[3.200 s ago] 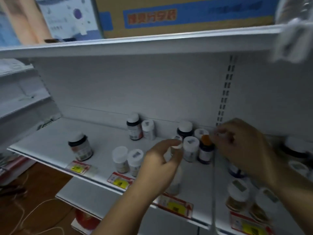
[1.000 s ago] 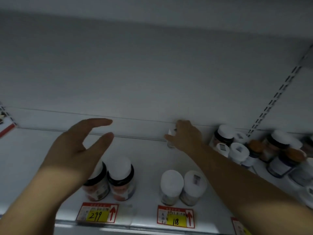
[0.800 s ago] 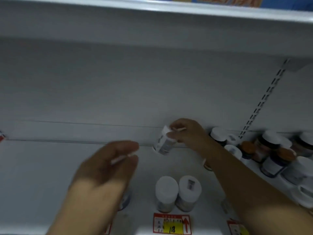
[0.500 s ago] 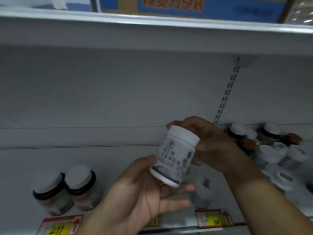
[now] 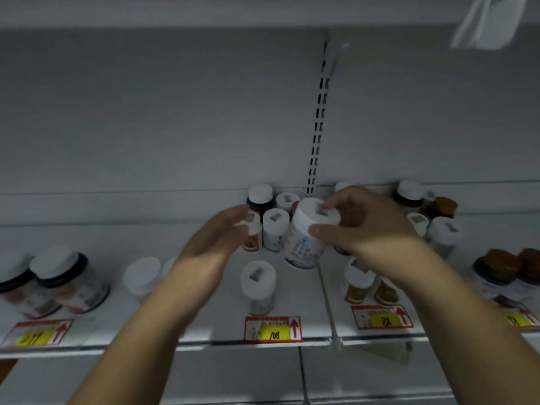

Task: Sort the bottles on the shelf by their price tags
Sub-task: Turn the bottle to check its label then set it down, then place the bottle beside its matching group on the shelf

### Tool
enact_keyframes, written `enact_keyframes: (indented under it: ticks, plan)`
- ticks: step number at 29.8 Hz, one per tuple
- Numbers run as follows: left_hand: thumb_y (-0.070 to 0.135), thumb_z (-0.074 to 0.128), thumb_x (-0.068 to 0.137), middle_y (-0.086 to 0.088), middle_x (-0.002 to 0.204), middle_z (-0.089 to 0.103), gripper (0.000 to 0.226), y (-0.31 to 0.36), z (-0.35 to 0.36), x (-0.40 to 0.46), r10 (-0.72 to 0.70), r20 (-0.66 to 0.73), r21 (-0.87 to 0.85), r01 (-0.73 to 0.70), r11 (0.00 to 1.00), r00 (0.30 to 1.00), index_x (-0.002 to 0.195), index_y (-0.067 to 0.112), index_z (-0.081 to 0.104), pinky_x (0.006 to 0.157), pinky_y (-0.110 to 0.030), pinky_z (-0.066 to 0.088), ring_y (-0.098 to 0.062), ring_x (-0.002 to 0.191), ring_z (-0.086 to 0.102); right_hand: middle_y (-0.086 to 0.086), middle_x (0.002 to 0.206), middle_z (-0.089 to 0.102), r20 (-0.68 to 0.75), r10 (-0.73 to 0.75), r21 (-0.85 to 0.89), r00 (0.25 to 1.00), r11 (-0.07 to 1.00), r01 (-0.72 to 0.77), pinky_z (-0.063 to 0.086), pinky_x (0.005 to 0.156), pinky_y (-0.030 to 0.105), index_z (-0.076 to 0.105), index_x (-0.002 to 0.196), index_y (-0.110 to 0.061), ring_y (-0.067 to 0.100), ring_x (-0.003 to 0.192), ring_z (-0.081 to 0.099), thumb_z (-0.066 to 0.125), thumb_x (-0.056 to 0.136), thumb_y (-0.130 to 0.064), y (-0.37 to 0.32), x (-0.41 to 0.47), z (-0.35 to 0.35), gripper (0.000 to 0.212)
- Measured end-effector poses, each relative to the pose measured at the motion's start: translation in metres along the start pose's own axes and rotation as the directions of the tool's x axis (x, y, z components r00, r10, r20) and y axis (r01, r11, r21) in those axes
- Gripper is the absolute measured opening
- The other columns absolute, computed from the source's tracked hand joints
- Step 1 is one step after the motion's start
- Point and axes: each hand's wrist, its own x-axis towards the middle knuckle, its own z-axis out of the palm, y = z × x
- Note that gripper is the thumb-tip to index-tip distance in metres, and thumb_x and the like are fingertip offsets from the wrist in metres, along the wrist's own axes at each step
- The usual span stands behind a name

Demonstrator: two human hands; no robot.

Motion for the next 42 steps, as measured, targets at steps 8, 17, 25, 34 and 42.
enact_keyframes:
  ticks: [8, 17, 25, 34, 42]
  plan:
    - [0.026, 0.058, 0.087, 0.008, 0.113, 0.062, 0.026, -0.041, 0.024, -0.001, -0.220, -0.103, 0.313, 0.241, 0.919, 0.970, 0.113, 0.031, 0.059, 0.075, -0.021, 0.039, -0.004, 0.095, 0.056, -0.011, 0.099, 0.049, 0.252, 0.185, -0.484, 0.950, 0.874, -0.042, 0.042, 0.064, 0.025, 0.051, 0.088, -0.034, 0.008, 0.084, 0.051, 0.069, 0.069, -0.044, 0.050, -0.007, 0.036, 0.028]
    - [0.029, 0.061, 0.084, 0.017, 0.111, 0.056, 0.025, -0.054, 0.014, 0.000, -0.174, -0.098, 0.311, 0.197, 0.930, 0.980, 0.100, 0.048, 0.054, 0.070, -0.004, 0.037, 0.012, 0.094, 0.050, -0.017, 0.089, 0.050, 0.219, -0.012, -0.419, 0.976, 0.902, 0.105, 0.036, 0.059, 0.018, 0.054, 0.084, -0.031, -0.001, 0.077, 0.048, 0.061, 0.073, -0.055, 0.057, 0.008, 0.047, 0.027]
    - [0.019, 0.060, 0.086, 0.032, 0.097, 0.052, 0.026, -0.040, -0.010, 0.005, -0.046, -0.060, 0.197, 0.057, 0.979, 0.997, 0.090, 0.044, 0.056, 0.070, 0.007, 0.038, 0.019, 0.090, 0.054, 0.011, 0.121, 0.056, 0.562, -0.173, -0.763, 0.809, 0.268, 0.588, 0.032, 0.090, 0.042, 0.052, 0.118, -0.009, 0.031, 0.111, 0.044, 0.056, 0.081, -0.024, 0.048, 0.117, 0.130, 0.039]
    - [0.014, 0.063, 0.083, 0.046, 0.093, 0.058, 0.033, -0.026, -0.028, 0.006, 0.102, -0.126, 0.102, -0.089, 0.991, 0.987, 0.084, 0.047, 0.062, 0.073, 0.007, 0.037, 0.019, 0.092, 0.055, -0.003, 0.104, 0.063, 0.520, -0.205, -0.487, 0.829, 0.726, 0.485, 0.036, 0.083, 0.015, 0.066, 0.109, -0.008, 0.014, 0.098, 0.055, 0.066, 0.082, -0.020, 0.028, 0.116, 0.112, 0.030]
    - [0.025, 0.062, 0.085, 0.018, 0.090, 0.075, 0.023, 0.022, 0.035, 0.027, 0.124, 0.136, -0.037, -0.121, 0.992, 0.983, 0.089, 0.046, 0.070, 0.074, -0.018, 0.055, -0.001, 0.086, 0.069, -0.011, 0.083, 0.076, 0.446, -0.061, 0.145, 0.893, 0.989, -0.005, 0.055, 0.064, 0.019, 0.072, 0.094, -0.026, 0.009, 0.079, 0.071, 0.071, 0.073, -0.021, -0.020, 0.062, -0.023, 0.021]
